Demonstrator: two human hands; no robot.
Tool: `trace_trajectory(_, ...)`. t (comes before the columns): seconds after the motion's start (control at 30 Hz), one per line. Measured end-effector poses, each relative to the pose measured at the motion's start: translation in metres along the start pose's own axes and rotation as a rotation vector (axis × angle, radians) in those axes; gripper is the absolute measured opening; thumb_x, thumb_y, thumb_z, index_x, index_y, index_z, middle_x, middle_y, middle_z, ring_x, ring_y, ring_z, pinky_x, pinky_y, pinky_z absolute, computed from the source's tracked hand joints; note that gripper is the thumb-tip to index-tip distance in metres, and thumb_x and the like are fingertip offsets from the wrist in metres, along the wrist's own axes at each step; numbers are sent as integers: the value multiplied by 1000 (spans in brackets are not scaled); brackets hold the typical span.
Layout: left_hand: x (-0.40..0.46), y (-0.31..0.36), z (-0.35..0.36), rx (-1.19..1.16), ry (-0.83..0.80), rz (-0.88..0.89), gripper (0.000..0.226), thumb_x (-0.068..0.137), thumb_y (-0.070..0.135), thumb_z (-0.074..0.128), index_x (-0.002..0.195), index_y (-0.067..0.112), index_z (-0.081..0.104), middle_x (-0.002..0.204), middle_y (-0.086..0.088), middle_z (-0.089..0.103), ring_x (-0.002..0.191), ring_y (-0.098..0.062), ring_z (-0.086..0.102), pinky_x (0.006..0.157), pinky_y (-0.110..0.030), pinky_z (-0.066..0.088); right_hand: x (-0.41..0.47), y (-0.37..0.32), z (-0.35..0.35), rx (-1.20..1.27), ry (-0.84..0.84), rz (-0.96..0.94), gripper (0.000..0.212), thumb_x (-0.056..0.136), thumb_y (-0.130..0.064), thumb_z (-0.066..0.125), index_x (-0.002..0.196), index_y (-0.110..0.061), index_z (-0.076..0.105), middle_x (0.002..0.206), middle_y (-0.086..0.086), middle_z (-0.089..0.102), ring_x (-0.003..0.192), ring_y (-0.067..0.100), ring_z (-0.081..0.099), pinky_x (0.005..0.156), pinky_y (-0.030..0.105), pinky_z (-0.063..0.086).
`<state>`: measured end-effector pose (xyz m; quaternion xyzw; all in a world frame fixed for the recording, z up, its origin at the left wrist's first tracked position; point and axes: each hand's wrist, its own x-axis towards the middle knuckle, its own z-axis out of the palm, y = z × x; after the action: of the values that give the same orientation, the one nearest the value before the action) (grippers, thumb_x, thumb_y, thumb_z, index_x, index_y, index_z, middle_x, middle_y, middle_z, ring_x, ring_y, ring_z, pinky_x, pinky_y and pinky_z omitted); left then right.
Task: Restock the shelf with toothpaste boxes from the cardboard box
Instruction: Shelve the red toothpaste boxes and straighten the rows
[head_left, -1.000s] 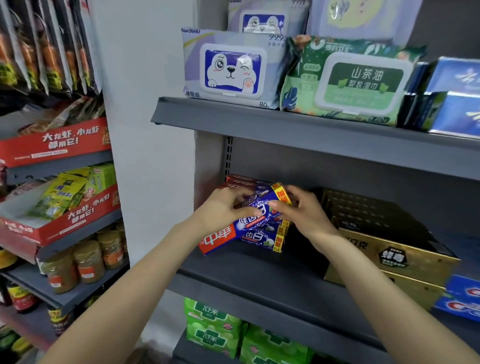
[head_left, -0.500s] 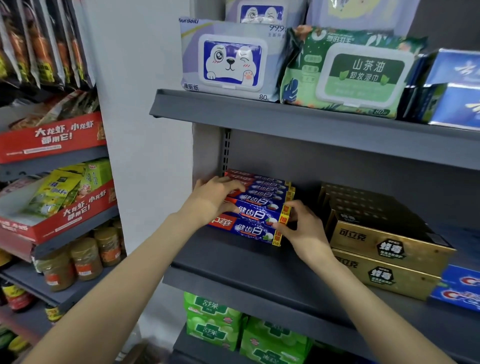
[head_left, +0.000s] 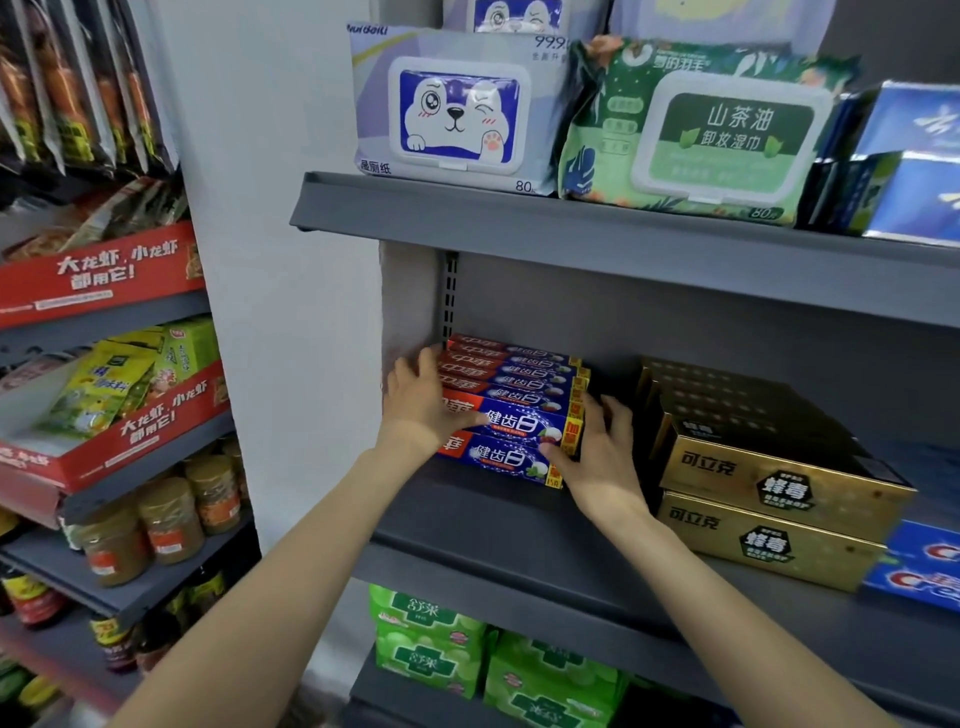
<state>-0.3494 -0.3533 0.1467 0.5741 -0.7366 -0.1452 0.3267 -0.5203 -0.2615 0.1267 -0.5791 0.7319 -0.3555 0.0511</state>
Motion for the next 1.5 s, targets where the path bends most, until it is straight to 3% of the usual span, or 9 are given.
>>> trace_trajectory(0.2,5,-11,3,-559,-83,-248,92,67,26,84,135,7,25,132,-12,51,117,-26,55,91,-35,46,4,-1,10,237,-177,82,116,79,-31,73,146,-24,-21,152,0,31,135,19,38,110,39,34)
trace_trajectory(0.5,16,-23,-4,-755,-232,-257,77,73,40,76,135,19,36,118,-6,63,93,-20,65,86,-38,54,21,3,19,528,-147,226,132,64,-38,83,147,-24,-18,149,-1,38,134,19,41,112,45,32)
trace_trajectory(0.67,25,-19,-7,-753,-329,-195,61,78,37,72,129,19,43,114,-6,66,95,-24,68,90,-44,53,27,8,17,630,-177,169,90,66,-18,84,139,-24,32,124,0,62,106,12,63,94,36,51)
trace_trajectory(0.77,28,-24,-4,-765,-347,-204,66,77,36,72,133,17,43,116,-8,66,97,-25,67,92,-48,52,28,19,27,561,-136,163,85,48,-48,88,122,-41,46,121,-5,63,111,16,60,97,47,49)
trace_trajectory(0.87,32,-22,-3,-637,-277,-110,72,77,38,72,137,19,37,123,-6,61,99,-22,65,91,-42,53,31,14,21,479,-133,132,99,44,-51,88,127,-50,36,135,-7,50,126,18,45,106,49,39)
trace_trajectory(0.97,37,-15,-5,-394,-275,89,95,68,50,76,146,23,27,130,0,53,111,-20,58,96,-40,49,37,11,12,552,-203,113,119,58,-15,89,146,-33,11,141,-3,44,123,14,48,105,39,41)
trace_trajectory(1.1,44,-17,-9,162,-354,293,101,63,68,70,146,29,29,154,0,27,142,-28,23,115,-49,22,40,15,17,591,-199,85,111,59,-7,87,142,-34,18,128,-1,57,110,12,60,93,35,51)
trace_trajectory(1.27,41,-18,-6,259,-297,312,97,68,59,72,148,29,24,156,-1,22,142,-29,20,115,-49,23,41,14,22,659,-206,84,109,63,-5,84,144,-33,17,113,-11,60,97,3,63,74,20,55)
trace_trajectory(1.5,39,-16,-11,621,-233,418,115,60,70,70,150,27,12,158,-2,15,145,-26,10,117,-50,6,41,11,30,576,-164,66,105,58,-19,89,140,-32,25,127,-3,59,109,11,61,99,42,49)
